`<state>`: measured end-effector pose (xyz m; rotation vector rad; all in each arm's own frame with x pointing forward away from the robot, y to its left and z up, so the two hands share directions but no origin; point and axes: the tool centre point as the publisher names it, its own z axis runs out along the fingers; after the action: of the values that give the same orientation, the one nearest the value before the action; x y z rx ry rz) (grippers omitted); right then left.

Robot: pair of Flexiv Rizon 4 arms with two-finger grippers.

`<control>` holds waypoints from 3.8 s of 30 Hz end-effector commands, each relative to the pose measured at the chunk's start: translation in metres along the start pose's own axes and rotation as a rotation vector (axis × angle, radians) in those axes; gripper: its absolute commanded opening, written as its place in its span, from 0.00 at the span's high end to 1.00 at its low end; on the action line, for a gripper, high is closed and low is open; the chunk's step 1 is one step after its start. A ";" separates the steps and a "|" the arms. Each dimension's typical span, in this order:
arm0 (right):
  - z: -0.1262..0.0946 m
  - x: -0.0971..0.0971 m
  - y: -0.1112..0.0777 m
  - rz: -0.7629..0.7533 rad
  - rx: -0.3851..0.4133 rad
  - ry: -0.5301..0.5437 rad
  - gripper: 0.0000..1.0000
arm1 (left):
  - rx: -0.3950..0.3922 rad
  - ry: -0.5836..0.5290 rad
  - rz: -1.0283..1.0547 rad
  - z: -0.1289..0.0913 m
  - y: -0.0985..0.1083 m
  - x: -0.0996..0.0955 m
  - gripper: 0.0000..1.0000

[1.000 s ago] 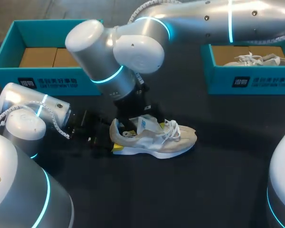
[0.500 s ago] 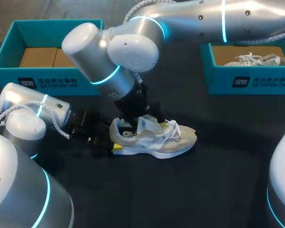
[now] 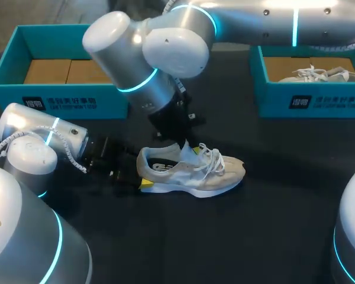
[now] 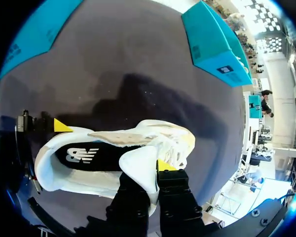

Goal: Take the shoe out of the shoebox, open the shoe tongue, remove and reinsert the insole, then place the shoe into the shoebox

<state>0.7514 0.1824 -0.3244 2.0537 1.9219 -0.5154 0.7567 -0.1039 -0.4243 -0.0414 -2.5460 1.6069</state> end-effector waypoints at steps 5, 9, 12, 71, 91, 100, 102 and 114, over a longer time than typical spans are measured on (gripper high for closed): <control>0.004 -0.038 0.000 -0.006 -0.027 0.200 1.00 | -0.002 0.001 0.000 0.002 0.001 -0.001 1.00; 0.010 -0.058 0.001 0.005 -0.039 0.250 1.00 | -0.002 0.001 0.000 0.002 0.001 -0.001 1.00; 0.016 -0.072 0.001 0.009 -0.045 0.257 1.00 | -0.002 0.001 0.000 0.002 0.001 -0.001 1.00; 0.061 -0.122 -0.010 0.003 -0.111 0.450 0.00 | -0.002 0.001 0.000 0.002 0.001 -0.001 1.00; -0.039 -0.150 0.011 -0.596 -0.444 0.413 0.00 | -0.002 0.001 0.000 0.002 0.001 -0.001 1.00; -0.076 -0.133 0.004 -1.029 -0.592 0.452 0.00 | -0.002 0.001 0.000 0.002 0.001 -0.001 1.00; -0.081 -0.127 0.002 -1.115 -0.609 0.447 0.00 | -0.002 0.001 0.000 0.002 0.001 -0.001 1.00; -0.089 -0.106 -0.003 -1.310 -0.630 0.320 0.00 | -0.002 0.001 0.000 0.002 0.001 -0.001 1.00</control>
<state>0.7453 0.1205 -0.1984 0.4769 2.8850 0.2791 0.7574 -0.1069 -0.4247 -0.0415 -2.5456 1.6055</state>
